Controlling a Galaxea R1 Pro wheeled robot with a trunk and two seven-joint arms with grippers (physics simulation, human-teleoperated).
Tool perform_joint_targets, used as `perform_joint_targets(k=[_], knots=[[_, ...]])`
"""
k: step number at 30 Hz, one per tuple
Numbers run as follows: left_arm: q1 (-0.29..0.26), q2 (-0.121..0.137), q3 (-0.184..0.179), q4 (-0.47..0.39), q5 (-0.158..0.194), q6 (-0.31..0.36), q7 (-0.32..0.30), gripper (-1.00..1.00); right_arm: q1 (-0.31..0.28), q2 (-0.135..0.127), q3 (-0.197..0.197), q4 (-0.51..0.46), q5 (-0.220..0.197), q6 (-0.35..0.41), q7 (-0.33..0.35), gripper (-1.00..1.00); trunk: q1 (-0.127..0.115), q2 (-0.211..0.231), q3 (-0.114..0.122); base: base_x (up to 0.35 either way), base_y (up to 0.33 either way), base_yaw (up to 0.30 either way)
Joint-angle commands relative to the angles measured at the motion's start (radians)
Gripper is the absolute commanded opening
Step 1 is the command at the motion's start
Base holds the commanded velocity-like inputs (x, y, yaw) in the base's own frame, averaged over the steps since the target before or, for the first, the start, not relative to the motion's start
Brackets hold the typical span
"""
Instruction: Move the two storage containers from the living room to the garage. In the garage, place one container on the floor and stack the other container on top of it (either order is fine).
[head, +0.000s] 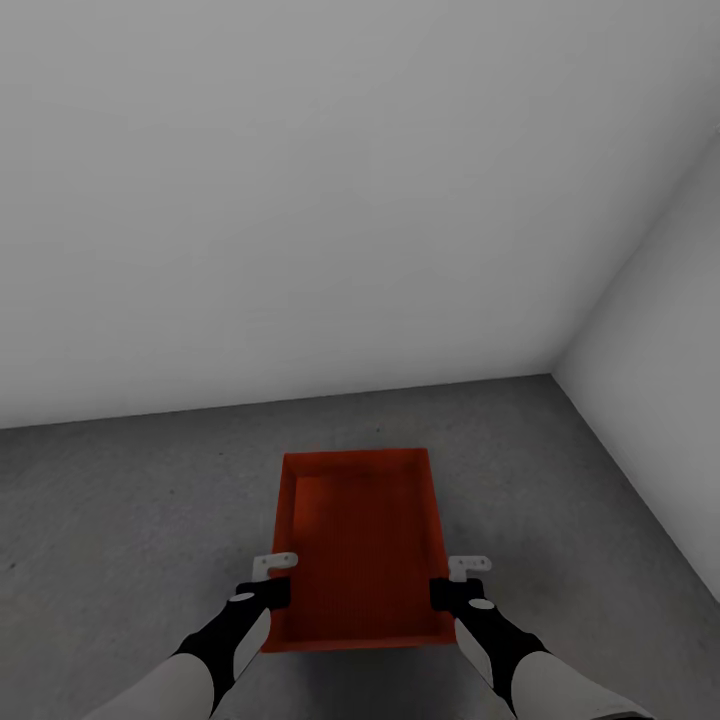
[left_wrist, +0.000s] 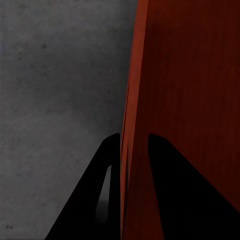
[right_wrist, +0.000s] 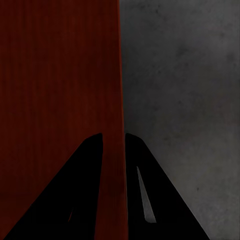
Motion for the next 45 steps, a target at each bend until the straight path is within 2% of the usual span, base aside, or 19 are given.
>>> perform_joint_targets(k=[1,20,45], knots=[[-0.001,0.029,0.021,-0.006,-0.012,-0.014,0.026,-1.0,0.0,-0.007,-0.012,0.003,-0.01,-0.003,-0.008,-1.0,0.0,-0.001,-0.002,0.0,0.0,0.0],[0.0,0.029,0.021,-0.006,-0.012,-0.014,0.026,-1.0,0.0,-0.008,-0.012,0.003,-0.01,-0.004,-0.008,-1.0,0.0,-0.001,-0.029,0.0,0.0,0.0],[0.0,0.028,0.021,-0.002,-0.014,-0.014,0.025,-1.0,0.0,-0.009,-0.01,0.003,-0.01,-0.004,-0.008,-1.0,0.0,-0.001,-0.031,0.066,0.0,0.0]])
